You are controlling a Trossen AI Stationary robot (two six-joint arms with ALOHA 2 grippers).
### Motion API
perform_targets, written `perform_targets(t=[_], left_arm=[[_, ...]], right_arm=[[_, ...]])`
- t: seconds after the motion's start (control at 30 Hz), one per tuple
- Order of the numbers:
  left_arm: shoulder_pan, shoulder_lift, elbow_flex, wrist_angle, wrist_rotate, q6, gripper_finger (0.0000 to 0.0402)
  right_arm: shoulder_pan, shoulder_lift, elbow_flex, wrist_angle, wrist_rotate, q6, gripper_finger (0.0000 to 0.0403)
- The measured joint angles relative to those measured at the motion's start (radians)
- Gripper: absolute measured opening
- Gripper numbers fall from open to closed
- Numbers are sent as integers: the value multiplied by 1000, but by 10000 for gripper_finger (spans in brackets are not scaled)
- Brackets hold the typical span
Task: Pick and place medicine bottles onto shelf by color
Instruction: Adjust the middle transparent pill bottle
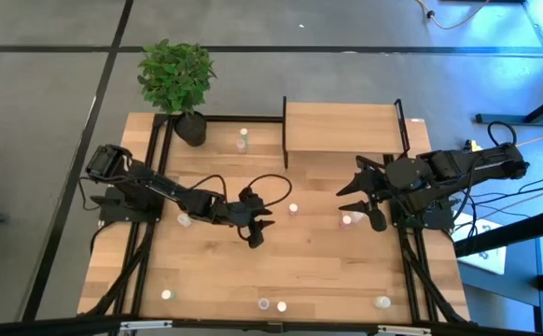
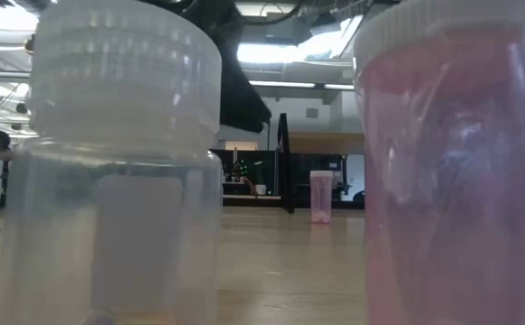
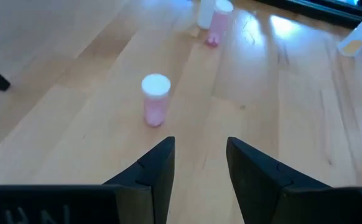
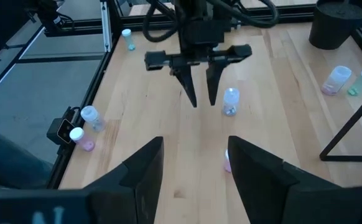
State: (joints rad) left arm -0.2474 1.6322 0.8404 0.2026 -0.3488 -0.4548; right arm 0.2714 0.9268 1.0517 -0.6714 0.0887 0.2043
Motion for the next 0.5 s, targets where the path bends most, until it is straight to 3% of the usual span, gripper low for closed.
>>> perform_targets(t=[0.17,0.5], left_arm=[[1,84,2,143,36,64,139],[36,97,3,139,56,87,139]], right_arm=[[0,0,0,9,17,1,182],[-1,0,0,9,60,-1,182]])
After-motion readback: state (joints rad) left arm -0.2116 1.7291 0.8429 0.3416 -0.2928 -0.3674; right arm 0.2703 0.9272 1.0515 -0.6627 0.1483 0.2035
